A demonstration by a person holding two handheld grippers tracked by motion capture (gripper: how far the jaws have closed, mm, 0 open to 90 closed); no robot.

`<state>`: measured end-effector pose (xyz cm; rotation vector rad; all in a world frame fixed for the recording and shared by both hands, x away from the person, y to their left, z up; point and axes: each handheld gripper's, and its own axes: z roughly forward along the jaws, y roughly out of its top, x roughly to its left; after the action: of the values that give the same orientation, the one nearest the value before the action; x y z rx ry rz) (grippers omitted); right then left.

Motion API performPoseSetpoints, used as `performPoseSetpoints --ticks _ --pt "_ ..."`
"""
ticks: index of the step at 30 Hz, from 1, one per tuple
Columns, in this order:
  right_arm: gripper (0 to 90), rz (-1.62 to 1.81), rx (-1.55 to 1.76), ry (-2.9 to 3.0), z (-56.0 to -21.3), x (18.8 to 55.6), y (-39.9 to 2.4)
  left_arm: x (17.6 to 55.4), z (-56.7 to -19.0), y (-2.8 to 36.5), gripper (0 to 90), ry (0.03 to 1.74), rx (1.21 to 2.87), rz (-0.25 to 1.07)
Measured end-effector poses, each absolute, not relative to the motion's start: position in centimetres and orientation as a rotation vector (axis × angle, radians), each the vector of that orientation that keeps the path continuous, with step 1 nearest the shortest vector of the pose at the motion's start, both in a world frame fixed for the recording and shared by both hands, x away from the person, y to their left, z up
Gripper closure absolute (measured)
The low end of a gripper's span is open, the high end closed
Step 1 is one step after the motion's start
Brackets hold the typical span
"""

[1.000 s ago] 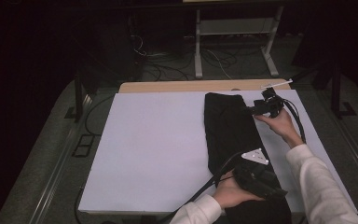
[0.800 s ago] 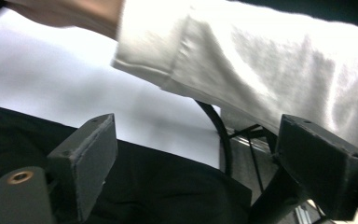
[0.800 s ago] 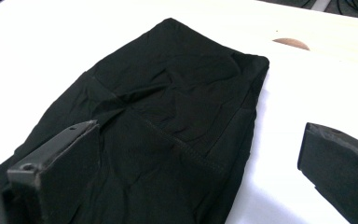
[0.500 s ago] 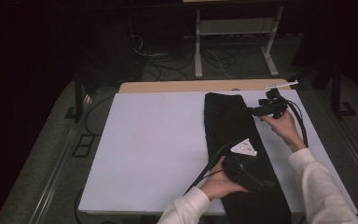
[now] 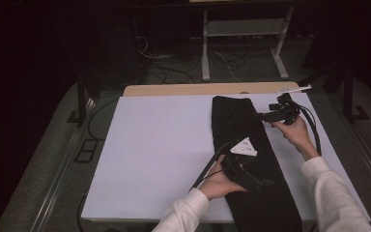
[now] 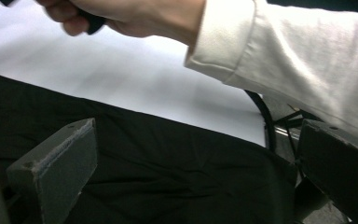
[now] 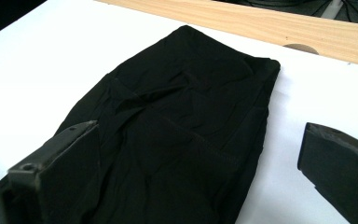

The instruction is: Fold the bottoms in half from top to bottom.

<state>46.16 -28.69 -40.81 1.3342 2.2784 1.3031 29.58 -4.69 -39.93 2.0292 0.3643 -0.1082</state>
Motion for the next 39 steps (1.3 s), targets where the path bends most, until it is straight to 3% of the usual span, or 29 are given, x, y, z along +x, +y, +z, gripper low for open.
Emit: performPoseSetpoints --ticks 39 --pt "0.0 1.292 1.341 2.303 -41.9 45.2 -28.6 35.2 -37.3 1.7 0.0 0.490 2.039 0.089"
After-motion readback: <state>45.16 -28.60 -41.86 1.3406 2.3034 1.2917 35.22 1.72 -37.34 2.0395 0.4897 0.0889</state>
